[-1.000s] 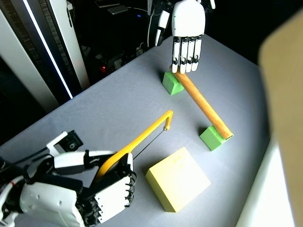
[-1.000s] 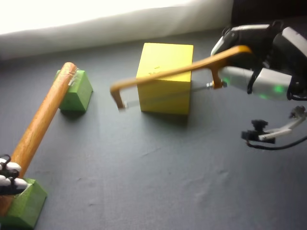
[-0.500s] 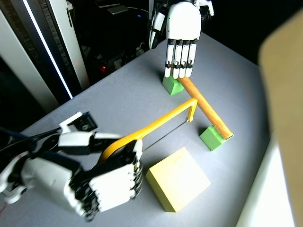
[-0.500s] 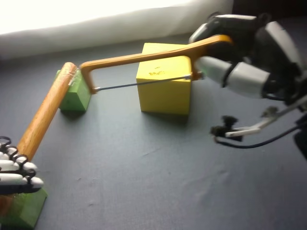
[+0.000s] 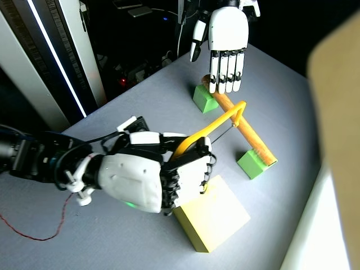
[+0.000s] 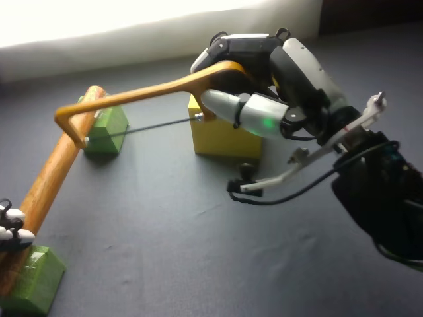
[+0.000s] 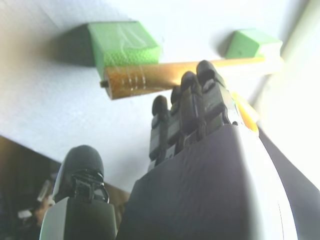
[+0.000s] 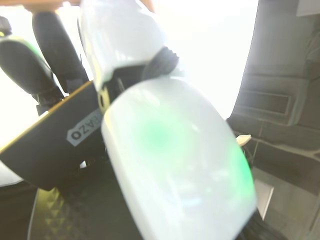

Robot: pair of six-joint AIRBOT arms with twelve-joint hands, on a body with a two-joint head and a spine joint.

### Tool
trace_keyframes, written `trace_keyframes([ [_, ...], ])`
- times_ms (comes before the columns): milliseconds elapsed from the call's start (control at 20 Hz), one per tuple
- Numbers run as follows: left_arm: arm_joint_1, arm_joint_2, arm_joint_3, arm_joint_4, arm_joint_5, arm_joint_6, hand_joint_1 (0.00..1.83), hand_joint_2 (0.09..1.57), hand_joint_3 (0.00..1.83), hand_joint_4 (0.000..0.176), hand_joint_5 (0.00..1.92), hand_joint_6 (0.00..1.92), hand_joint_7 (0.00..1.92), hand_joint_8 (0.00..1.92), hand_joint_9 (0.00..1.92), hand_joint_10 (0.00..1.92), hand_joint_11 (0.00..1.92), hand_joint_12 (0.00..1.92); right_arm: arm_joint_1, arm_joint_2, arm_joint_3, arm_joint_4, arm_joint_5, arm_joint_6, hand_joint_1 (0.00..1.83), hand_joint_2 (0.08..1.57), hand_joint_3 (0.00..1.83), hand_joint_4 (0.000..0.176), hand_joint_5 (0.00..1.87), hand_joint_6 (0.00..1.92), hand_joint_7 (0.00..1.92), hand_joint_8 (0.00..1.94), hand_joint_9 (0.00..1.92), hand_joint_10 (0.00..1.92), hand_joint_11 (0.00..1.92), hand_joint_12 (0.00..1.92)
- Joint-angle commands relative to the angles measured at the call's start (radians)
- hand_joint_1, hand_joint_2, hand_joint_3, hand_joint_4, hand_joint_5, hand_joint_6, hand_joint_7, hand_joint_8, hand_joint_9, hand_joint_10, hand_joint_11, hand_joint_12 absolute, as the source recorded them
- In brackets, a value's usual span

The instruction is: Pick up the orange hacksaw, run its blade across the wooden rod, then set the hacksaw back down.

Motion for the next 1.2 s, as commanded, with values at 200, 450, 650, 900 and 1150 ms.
trace_keyframes([
  [200, 0.041, 0.014, -0.009, -0.009, -0.052, 0.003, 0.19, 1.27, 0.0, 0.0, 0.17, 0.0, 0.09, 0.0, 0.1, 0.0, 0.0, 0.26, 0.029, -0.058, 0.019, 0.051, 0.184, -0.034, 1.25, 1.13, 0.0, 0.0, 0.91, 0.92, 1.01, 1.16, 0.99, 0.96, 0.83, 1.4],
  [450, 0.041, 0.014, -0.009, -0.009, -0.053, 0.003, 0.25, 1.26, 0.0, 0.0, 0.18, 0.0, 0.11, 0.0, 0.13, 0.01, 0.0, 0.3, 0.03, -0.095, 0.02, 0.068, 0.16, -0.056, 1.24, 1.14, 0.0, 0.0, 0.89, 0.96, 0.99, 1.16, 0.98, 0.95, 0.82, 1.38],
  [650, 0.041, 0.014, -0.008, -0.009, -0.053, 0.001, 0.24, 1.26, 0.0, 0.0, 0.18, 0.0, 0.1, 0.0, 0.11, 0.0, 0.0, 0.27, 0.036, -0.106, 0.02, 0.068, 0.122, -0.077, 1.25, 1.14, 0.0, 0.0, 0.88, 0.96, 1.01, 1.14, 1.0, 0.94, 0.85, 1.37],
  [900, 0.039, 0.014, -0.01, -0.009, -0.053, 0.001, 0.2, 1.27, 0.0, 0.0, 0.17, 0.0, 0.08, 0.0, 0.08, 0.0, 0.0, 0.21, 0.041, -0.136, 0.026, 0.079, 0.103, -0.13, 1.24, 1.14, 0.0, 0.0, 0.89, 0.95, 1.0, 1.15, 0.98, 0.95, 0.8, 1.43],
  [1150, 0.039, 0.012, -0.01, -0.009, -0.053, 0.001, 0.2, 1.27, 0.0, 0.0, 0.16, 0.0, 0.08, 0.01, 0.08, 0.0, 0.0, 0.23, 0.061, -0.207, 0.08, 0.079, 0.073, -0.146, 1.24, 1.13, 0.0, 0.0, 0.92, 0.91, 1.01, 1.13, 0.98, 0.94, 0.82, 1.39],
])
